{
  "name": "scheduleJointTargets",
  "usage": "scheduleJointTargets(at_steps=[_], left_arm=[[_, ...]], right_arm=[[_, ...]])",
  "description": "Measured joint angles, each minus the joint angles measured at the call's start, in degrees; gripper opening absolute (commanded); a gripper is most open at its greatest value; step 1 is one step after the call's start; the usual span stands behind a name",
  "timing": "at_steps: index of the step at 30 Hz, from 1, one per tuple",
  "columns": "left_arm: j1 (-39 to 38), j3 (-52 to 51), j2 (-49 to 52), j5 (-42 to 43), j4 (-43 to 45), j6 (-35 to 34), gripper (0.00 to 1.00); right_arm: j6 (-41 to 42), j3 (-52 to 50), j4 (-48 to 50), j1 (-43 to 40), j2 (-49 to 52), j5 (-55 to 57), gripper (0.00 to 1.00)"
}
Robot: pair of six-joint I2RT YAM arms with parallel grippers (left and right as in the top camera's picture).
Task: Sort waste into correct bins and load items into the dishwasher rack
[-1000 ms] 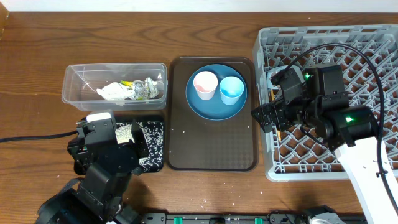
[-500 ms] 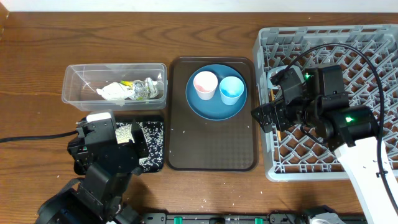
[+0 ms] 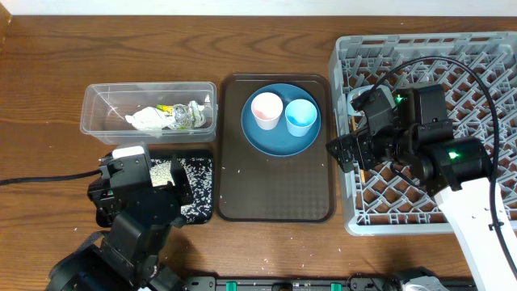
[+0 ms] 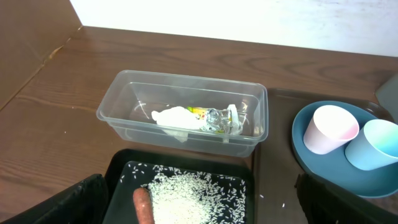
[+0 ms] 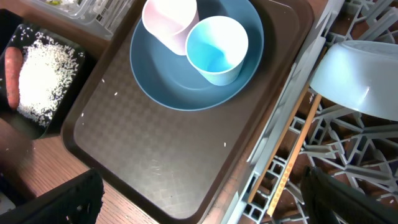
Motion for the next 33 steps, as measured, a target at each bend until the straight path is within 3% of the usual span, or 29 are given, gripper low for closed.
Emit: scheduleJointTargets(at_steps=[15,21,29,33], left_arm=[[0.0,0.0,0.0,-0.09,0.07,0.04,0.99],[0.0,0.0,0.0,-6.71,1.18,2.45,0.99],[0.0,0.0,0.0,-9.44,0.85,3.5,0.99],[0.0,0.02,0.02,-9.73,6.88,3.63,0.98]], right_arm=[[0.0,0.0,0.0,0.0,0.0,0.0,0.99],[0.0,0.0,-0.02,0.0,0.0,0.0,0.99],[0.0,0.0,-0.02,0.0,0.0,0.0,0.99],[0.0,0.0,-0.07,0.0,0.0,0.0,0.99]])
